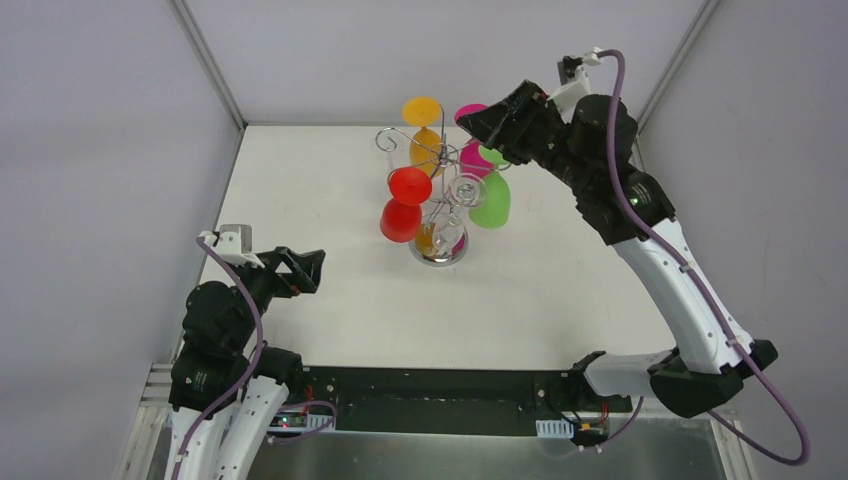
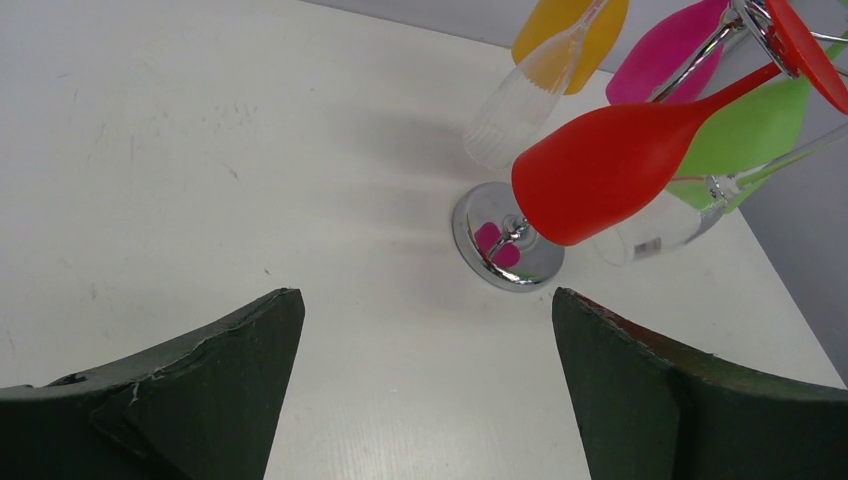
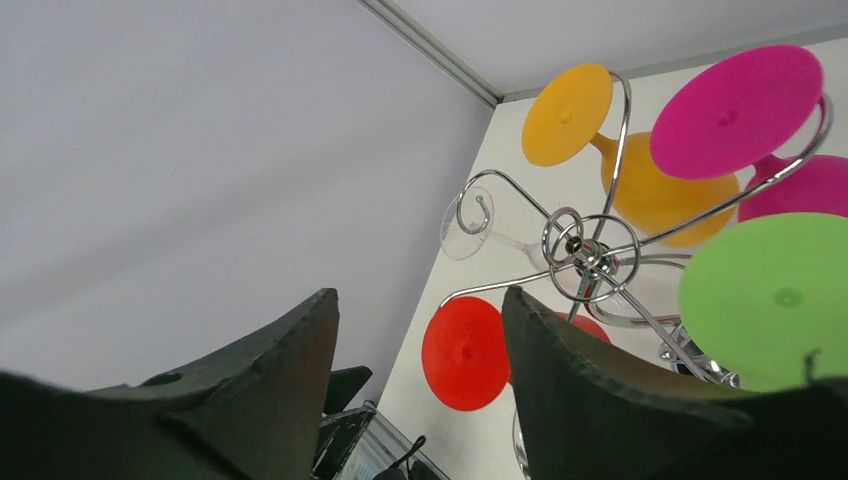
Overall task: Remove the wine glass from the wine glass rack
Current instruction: Place the wine rack at the center of the board, then pick up the wine glass from the wine rack.
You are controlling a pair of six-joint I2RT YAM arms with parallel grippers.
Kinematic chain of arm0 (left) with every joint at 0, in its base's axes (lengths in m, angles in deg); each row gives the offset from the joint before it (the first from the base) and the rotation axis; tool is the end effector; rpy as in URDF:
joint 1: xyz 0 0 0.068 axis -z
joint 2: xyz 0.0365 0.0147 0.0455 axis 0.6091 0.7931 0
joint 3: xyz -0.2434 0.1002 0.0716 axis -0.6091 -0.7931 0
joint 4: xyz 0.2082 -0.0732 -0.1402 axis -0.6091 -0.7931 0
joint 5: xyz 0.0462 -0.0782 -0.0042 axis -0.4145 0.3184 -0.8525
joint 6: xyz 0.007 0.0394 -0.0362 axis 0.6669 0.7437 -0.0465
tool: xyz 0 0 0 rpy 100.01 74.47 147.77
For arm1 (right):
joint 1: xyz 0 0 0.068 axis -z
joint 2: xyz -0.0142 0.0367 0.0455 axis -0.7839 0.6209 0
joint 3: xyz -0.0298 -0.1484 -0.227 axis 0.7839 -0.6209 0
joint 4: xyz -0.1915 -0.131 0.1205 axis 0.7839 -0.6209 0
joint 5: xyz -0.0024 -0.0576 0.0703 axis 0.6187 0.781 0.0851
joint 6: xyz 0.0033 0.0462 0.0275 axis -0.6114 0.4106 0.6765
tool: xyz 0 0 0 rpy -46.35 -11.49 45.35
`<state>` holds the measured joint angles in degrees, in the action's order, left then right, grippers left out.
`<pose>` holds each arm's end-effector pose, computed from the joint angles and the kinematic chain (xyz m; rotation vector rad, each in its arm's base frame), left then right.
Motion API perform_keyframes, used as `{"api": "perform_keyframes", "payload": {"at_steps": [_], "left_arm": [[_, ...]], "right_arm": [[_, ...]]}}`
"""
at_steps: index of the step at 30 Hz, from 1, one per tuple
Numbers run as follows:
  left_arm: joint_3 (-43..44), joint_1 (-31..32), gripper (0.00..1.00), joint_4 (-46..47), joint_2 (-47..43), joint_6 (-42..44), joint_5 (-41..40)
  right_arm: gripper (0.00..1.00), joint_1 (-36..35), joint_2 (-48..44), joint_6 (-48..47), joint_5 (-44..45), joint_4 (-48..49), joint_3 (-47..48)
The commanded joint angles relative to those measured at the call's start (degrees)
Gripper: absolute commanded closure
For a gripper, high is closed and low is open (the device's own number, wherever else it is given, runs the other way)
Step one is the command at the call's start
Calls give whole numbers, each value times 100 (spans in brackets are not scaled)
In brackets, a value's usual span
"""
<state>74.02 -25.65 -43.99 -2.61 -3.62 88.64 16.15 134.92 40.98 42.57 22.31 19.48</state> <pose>0.0557 -0.0141 0.3472 -0.0552 1.5706 -0.4856 0.2164 0.1578 0.5210 -0.1188 1.6224 0.9849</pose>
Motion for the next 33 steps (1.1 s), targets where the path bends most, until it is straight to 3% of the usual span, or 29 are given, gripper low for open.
{"api": "perform_keyframes", "payload": {"at_steps": [1, 8, 16, 22, 26, 33], "left_arm": [[7, -81, 1, 83, 86, 87, -115], [5, -81, 1, 91, 205, 128, -97], [235, -81, 1, 75, 785, 71, 749], [612, -80, 0, 9, 1074, -160, 1296], [1333, -70, 1, -484, 1690, -160, 1745], [2357, -70, 0, -1143, 2269, -9, 1719]], "right_arm": [[34, -16, -638, -455, 234, 3, -301], [22, -13, -1291, -937, 418, -455, -703], [1, -15, -1928, -1451, 787, -1006, -1174], [1, -18, -2224, -1354, 725, -1291, -1569], [1, -17, -2317, -1139, 719, -1382, -1796], [1, -12, -2294, -859, 519, -1447, -1957]]}}
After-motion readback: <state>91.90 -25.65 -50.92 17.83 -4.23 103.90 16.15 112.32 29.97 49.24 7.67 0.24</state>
